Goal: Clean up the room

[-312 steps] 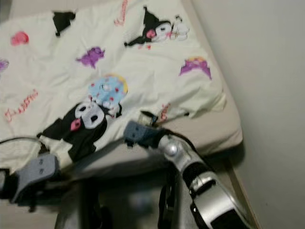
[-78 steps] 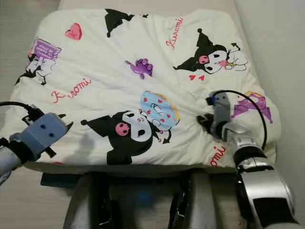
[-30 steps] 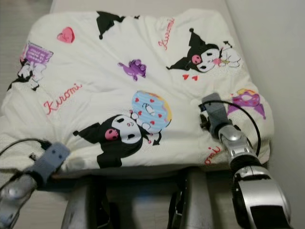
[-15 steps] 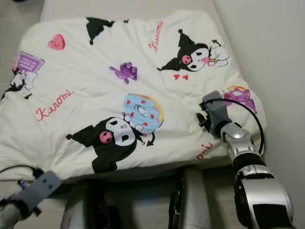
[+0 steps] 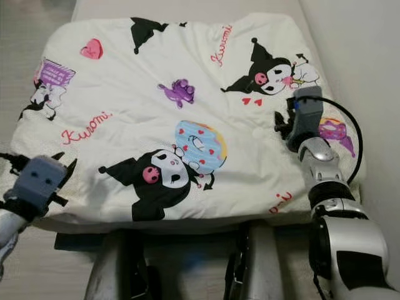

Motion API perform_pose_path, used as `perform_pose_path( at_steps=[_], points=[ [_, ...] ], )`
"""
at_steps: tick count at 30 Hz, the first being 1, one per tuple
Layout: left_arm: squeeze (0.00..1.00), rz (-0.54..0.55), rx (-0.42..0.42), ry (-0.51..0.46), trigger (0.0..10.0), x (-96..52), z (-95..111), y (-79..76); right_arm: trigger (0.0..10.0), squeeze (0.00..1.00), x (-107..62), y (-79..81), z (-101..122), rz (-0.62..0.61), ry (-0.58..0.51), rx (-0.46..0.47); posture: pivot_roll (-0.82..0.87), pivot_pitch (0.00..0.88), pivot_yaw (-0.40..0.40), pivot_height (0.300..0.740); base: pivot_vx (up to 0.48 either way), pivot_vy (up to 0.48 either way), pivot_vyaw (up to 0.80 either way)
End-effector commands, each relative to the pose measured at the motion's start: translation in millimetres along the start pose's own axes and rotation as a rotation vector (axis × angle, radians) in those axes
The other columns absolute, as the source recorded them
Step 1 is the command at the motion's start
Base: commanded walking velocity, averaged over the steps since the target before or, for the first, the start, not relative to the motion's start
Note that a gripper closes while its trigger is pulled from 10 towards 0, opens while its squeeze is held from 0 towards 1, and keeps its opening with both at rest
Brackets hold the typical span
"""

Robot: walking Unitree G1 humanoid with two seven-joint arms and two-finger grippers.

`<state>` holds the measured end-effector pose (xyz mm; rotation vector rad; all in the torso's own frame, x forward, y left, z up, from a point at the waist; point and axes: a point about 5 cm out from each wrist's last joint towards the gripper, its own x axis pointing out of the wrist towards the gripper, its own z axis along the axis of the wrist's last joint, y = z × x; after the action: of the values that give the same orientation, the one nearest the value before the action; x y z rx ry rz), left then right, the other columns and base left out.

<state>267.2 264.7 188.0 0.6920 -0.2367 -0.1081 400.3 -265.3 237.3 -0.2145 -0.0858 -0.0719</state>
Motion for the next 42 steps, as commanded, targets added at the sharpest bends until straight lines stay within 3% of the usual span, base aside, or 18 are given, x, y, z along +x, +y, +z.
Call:
perform_pose_path(
  at_steps=[1, 8, 13, 17, 22, 23, 24, 25, 26, 28, 30, 32, 33, 34, 35, 36, 39, 42],
  points=[
    [0.0, -0.063, -0.006, 0.035, 10.0, -9.7, -5, -13.5, 10.0, 0.0, -9.3, -11.6, -27, -0.082, 0.128, -0.084, 0.09, 0.506, 0.014, 0.564, 0.0, 0.0, 0.0],
    [0.0, -0.123, 0.007, 0.081, 10.0, -27.9, -11, -19.9, 10.0, 0.0, -34.4, -40.0, -71, -0.231, 0.332, -0.227, 0.09, 0.496, 0.007, 0.564, 0.0, 0.0, 0.0],
    [0.0, -0.122, 0.018, 0.098, 10.0, -32.0, -13, -16.7, 10.0, 0.0, -48.1, -49.7, -90, -0.256, 0.414, -0.301, 0.09, 0.487, 0.005, 0.564, 0.0, 0.0, 0.0],
    [0.0, -0.097, 0.023, 0.118, 10.0, -33.3, -17, -11.6, 10.0, 0.0, -52.6, -55.6, -93, -0.277, 0.422, -0.289, 0.08, 0.454, 0.001, 0.564, 0.0, 0.0, 0.0],
    [0.0, -0.051, -0.007, 0.121, 10.0, -25.4, -18, -8.7, 10.0, 0.0, -41.9, -49.9, -77, -0.259, 0.324, -0.149, 0.05, 0.411, -0.011, 0.564, 0.0, 0.0, 0.0],
    [0.0, -0.02, -0.036, 0.117, 10.0, -18.9, -18, -7.1, 10.0, 0.0, -33.2, -42.6, -64, -0.224, 0.249, -0.048, 0.04, 0.394, -0.016, 0.564, 0.0, 0.0, 0.0],
    [0.0, -0.02, -0.036, 0.117, 10.0, -18.9, -18, -7.1, 10.0, 0.0, -33.2, -42.6, -64, -0.224, 0.249, -0.048, 0.04, 0.394, -0.016, 0.564, 0.0, 0.0, 0.0],
    [0.0, 0.059, -0.149, 0.098, 10.0, -3.5, -13, -4.3, 10.0, 0.0, -16.4, -21.5, -36, -0.12, 0.098, 0.12, 0.02, 0.366, -0.022, 0.564, 0.0, 0.0, 0.0],
    [0.0, 0.059, -0.149, 0.098, 10.0, -3.5, -13, -4.3, 10.0, 0.0, -16.4, -21.5, -36, -0.12, 0.098, 0.12, 0.02, 0.366, -0.022, 0.564, 0.0, 0.0, 0.0],
    [0.0, 0.123, -0.277, 0.087, 10.0, 5.8, -8, -3.9, 10.0, 0.0, -8.9, -4.1, -21, -0.046, 0.022, 0.189, 0.0, 0.351, -0.021, 0.564, 0.0, 0.0, 0.0],
    [0.0, 0.144, -0.328, 0.085, 10.0, 8.2, -7, -4.4, 10.0, 0.0, -7.4, 1.8, -18, -0.025, 0.002, 0.203, 0.0, 0.351, -0.021, 0.564, 0.0, 0.0, 0.0],
    [0.0, 0.154, -0.458, 0.094, 10.0, 12.6, -5, -16.0, 10.0, 0.0, -6.9, 26.5, -21, 0.054, -0.001, 0.256, -0.01, 0.327, -0.021, 0.564, 0.0, 0.0, 0.0],
    [0.0, 0.154, -0.458, 0.094, 10.0, 12.6, -5, -16.0, 10.0, 0.0, -6.9, 26.5, -21, 0.054, -0.001, 0.256, -0.01, 0.327, -0.021, 0.564, 0.0, 0.0, 0.0],
    [0.0, 0.143, -0.507, 0.12, 10.0, 13.7, -5, -27.2, 10.0, 0.0, -10.7, 42.0, -26, 0.088, -0.006, 0.249, -0.01, 0.315, -0.018, 0.564, 0.0, 0.0, 0.0],
    [0.0, 0.118, -0.513, 0.143, 10.0, 14.6, -5, -38.8, 10.0, 0.0, -15.9, 56.2, -33, 0.116, -0.008, 0.259, -0.01, 0.308, -0.015, 0.564, 0.0, 0.0, 0.0],
    [0.0, 0.118, -0.513, 0.143, 10.0, 14.6, -5, -38.8, 10.0, 0.0, -15.9, 56.2, -33, 0.116, -0.008, 0.259, -0.01, 0.308, -0.015, 0.564, 0.0, 0.0, 0.0],
    [0.0, 0.107, -0.511, 0.197, 10.0, 14.8, -10, -62.1, 10.0, 0.0, -34.1, 81.4, -51, 0.136, -0.022, 0.26, -0.03, 0.278, -0.005, 0.564, 0.0, 0.0, 0.0],
    [0.0, 0.15, -0.528, 0.217, 10.0, 13.9, -13, -70.5, 10.0, 0.0, -48.9, 93.5, -64, 0.128, -0.03, 0.266, -0.03, 0.273, -0.005, 0.564, 0.0, 0.0, 0.0]
  ],
)
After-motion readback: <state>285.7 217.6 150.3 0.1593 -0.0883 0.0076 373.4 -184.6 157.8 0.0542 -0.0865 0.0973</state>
